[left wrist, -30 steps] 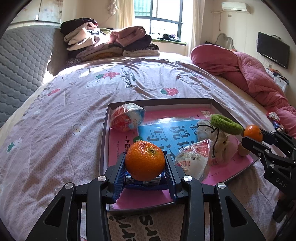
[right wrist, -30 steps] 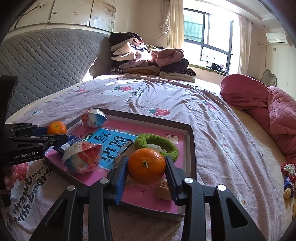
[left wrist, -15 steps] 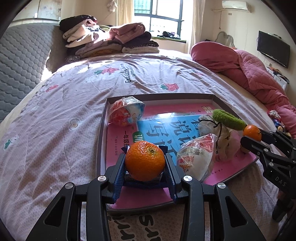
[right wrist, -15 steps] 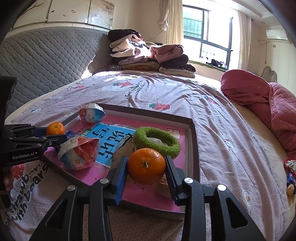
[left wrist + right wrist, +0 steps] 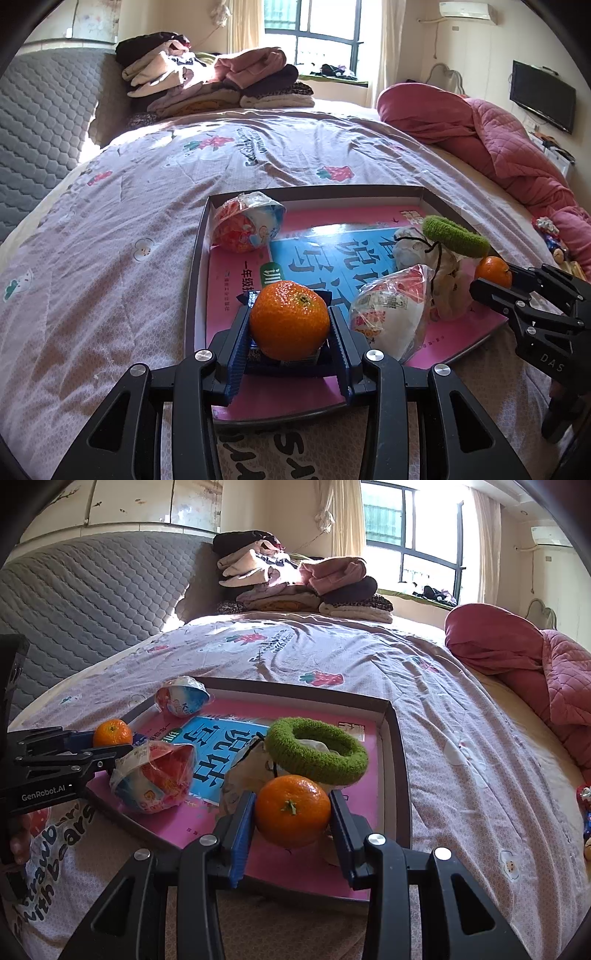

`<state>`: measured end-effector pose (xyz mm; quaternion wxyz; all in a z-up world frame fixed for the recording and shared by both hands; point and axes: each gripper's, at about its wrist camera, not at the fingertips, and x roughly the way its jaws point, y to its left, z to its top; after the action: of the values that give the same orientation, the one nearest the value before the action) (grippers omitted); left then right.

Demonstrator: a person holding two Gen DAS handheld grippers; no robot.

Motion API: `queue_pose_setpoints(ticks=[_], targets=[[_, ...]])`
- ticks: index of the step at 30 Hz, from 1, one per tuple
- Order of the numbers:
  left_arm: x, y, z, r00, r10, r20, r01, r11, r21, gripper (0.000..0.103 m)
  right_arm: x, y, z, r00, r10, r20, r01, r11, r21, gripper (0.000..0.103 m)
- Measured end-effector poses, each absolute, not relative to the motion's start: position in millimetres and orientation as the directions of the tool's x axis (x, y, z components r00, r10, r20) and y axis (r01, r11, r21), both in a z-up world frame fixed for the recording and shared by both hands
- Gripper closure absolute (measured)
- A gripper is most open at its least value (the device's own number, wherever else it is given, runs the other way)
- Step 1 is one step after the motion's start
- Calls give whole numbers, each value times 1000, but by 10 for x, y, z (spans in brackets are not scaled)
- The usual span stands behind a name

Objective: Organize objects
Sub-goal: 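Lower orange onto blue packet and open left gripper while right releases orange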

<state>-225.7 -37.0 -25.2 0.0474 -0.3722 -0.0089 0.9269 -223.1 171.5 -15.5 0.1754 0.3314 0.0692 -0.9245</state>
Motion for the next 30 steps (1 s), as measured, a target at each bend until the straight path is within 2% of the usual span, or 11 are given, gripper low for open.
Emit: queue_pose_setpoints(ticks=[9, 30], targets=[[-2255, -362, -257, -718, 90, -690, -83, -996, -43, 62, -2300, 1638, -243, -686, -272, -675, 386, -922, -21, 63], [-2251, -393, -267, -715, 101, -691, -85, -995, -57, 61, -2326, 1657, -254, -657, -281, -700, 375, -927, 20, 63]])
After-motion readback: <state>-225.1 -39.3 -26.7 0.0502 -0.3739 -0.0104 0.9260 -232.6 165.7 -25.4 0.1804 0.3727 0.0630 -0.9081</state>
